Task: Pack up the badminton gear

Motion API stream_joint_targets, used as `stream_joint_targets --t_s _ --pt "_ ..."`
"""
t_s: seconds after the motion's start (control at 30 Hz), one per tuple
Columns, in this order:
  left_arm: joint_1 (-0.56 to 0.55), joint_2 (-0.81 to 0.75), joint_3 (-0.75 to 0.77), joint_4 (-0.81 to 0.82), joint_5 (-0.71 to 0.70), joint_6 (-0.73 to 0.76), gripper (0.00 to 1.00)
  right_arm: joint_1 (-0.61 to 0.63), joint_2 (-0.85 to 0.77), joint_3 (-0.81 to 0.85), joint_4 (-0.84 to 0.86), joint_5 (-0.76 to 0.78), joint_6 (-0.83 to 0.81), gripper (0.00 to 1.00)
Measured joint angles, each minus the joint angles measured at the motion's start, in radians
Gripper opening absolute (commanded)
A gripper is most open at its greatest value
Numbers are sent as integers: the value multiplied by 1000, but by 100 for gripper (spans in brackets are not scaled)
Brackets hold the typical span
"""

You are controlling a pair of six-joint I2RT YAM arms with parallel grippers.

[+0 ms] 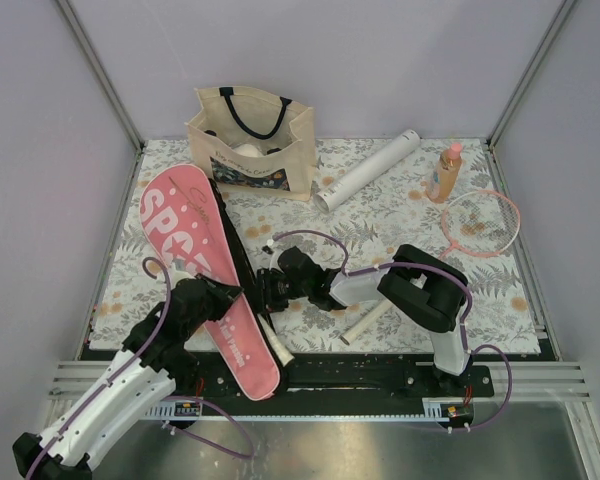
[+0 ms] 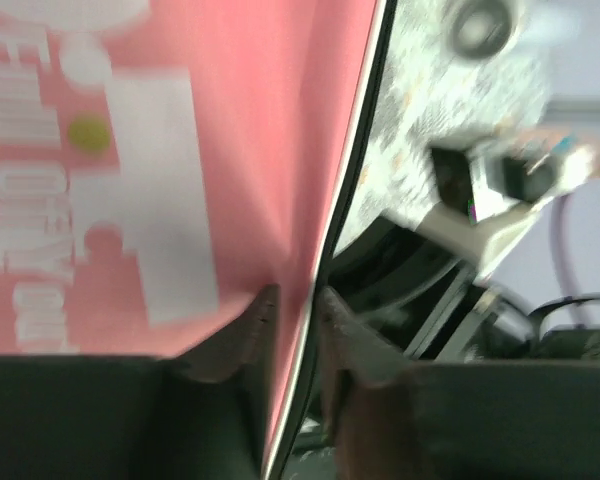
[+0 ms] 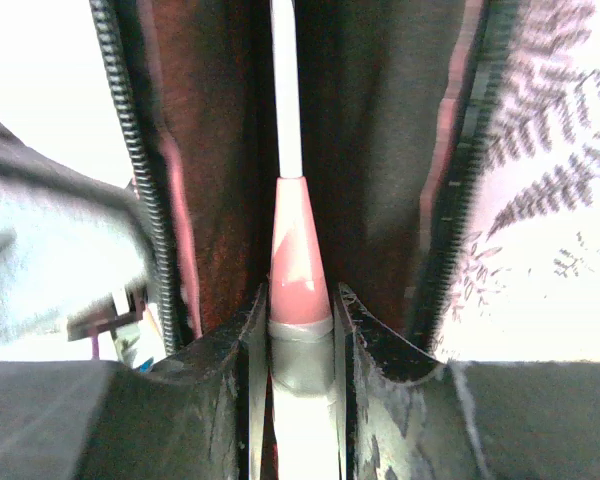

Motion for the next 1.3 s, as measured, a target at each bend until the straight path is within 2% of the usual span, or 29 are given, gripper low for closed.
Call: stream_joint_targets --t_s 0.07,0.17,0.43,0.53,0.6,0.7,0.87,1.17,1.23,1.3 --pt "-3 39 22 -37 20 10 48 0 0 2 9 21 -1 0" --pt "-14 115 78 -106 34 32 57 -5 0 5 29 43 -1 0" --pt "-15 287 161 -176 30 105 57 -6 0 5 33 50 -4 0" --pt "-15 337 190 -181 31 122 46 -5 0 3 36 64 -4 0" --pt "-16 356 202 -177 32 127 31 -5 0 3 37 71 -4 0" --pt "-16 349 203 -170 35 126 1 2 0 3 43 76 -2 0" --pt "-16 291 201 -187 35 93 0 15 0 3 60 93 21 0" --pt "-13 84 119 -191 30 -72 0 61 26 2 112 160 95 0" --pt "-13 80 116 -191 28 -90 0 74 35 2 122 183 103 7" --pt "-13 81 113 -192 26 -101 0 87 39 2 125 215 105 9"
